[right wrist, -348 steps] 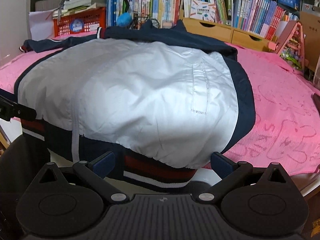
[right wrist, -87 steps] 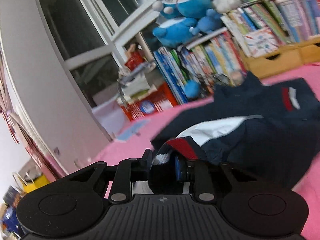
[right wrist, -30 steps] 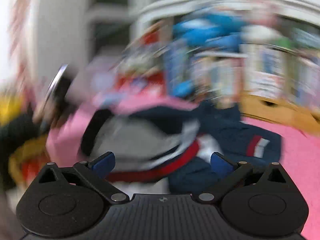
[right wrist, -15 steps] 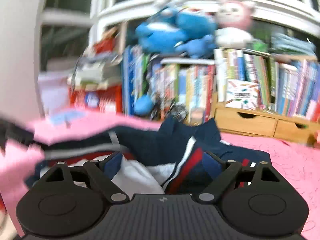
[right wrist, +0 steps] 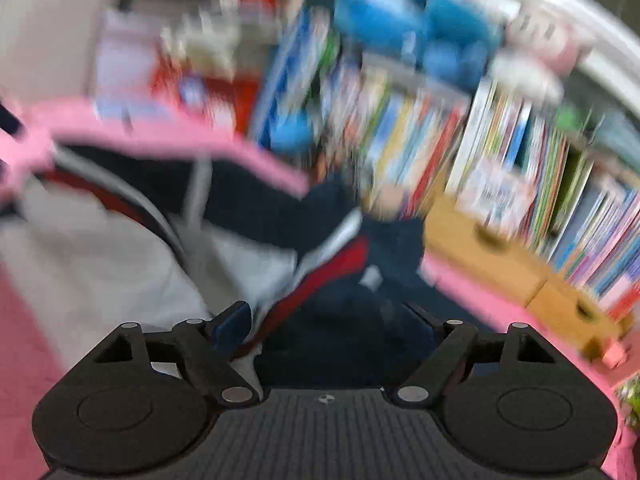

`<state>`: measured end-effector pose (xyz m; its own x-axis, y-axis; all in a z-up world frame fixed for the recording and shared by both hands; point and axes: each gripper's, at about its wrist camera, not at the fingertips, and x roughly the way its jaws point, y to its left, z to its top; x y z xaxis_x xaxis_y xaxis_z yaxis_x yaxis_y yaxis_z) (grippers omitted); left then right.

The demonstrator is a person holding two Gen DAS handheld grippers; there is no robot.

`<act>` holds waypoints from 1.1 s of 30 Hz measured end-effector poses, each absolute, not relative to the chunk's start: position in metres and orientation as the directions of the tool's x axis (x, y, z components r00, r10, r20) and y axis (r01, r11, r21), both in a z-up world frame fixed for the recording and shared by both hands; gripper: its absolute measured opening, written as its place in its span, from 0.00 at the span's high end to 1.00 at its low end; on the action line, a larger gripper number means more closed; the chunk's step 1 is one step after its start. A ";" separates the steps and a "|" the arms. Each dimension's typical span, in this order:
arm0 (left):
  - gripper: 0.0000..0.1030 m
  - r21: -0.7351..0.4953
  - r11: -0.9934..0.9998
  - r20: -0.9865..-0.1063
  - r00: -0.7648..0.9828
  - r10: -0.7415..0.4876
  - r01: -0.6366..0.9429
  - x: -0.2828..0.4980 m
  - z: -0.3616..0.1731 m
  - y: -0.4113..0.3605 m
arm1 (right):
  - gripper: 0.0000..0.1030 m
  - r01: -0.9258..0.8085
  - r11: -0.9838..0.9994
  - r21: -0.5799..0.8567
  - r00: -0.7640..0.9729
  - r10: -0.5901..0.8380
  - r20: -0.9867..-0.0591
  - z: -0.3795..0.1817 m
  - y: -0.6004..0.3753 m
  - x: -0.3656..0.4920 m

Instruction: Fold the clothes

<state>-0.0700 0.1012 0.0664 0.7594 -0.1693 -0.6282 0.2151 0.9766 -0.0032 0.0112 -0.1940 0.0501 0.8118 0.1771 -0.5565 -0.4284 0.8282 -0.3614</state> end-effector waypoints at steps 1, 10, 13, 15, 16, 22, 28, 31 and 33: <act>0.00 0.020 0.979 -0.647 0.750 -0.141 0.202 -0.063 0.060 0.096 | 0.51 -0.391 0.849 -0.357 0.811 0.133 -0.570 0.043 -0.192 0.018; 0.00 0.001 0.992 -0.705 0.704 -0.087 0.123 -0.037 0.014 0.103 | 0.16 -0.003 0.959 0.282 0.879 0.137 -0.457 0.087 -0.322 -0.004; 0.00 0.004 0.995 -0.706 0.704 -0.069 0.102 -0.038 0.016 0.106 | 0.14 -0.131 0.987 0.095 0.849 0.161 -0.503 0.087 -0.313 -0.016; 0.00 0.033 0.995 -0.692 0.720 -0.045 0.095 -0.042 0.023 0.106 | 0.09 -0.282 0.959 -0.040 0.859 0.234 -0.455 0.095 -0.296 -0.028; 0.00 0.050 0.995 -0.674 0.738 -0.029 0.085 -0.044 0.030 0.107 | 0.03 -0.344 0.934 -0.095 0.869 0.278 -0.409 0.101 -0.289 -0.039; 0.00 -0.026 0.998 -0.547 0.835 -0.065 0.060 -0.048 0.076 0.117 | 0.02 -0.526 0.846 -0.089 0.833 0.490 -0.259 0.125 -0.281 -0.046; 0.00 -0.084 0.996 -0.406 0.913 -0.043 0.009 -0.057 0.106 0.111 | 0.46 -0.426 0.872 -0.239 0.792 0.232 -0.565 0.058 -0.232 0.027; 0.00 -0.126 0.990 -0.411 0.905 -0.110 0.063 -0.045 0.103 0.111 | 0.85 -0.335 0.923 -0.189 0.776 0.157 -0.610 0.034 -0.225 0.051; 0.00 -0.099 0.989 -0.485 0.862 -0.147 0.113 -0.025 0.087 0.100 | 0.85 -0.317 0.947 -0.045 0.817 0.248 -0.521 0.048 -0.239 0.040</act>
<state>-0.0247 0.1003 0.0875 0.8618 -0.1471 -0.4855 0.1127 0.9886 -0.0994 0.0405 -0.2391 0.0477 0.8167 0.2481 -0.5210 -0.3168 0.9474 -0.0455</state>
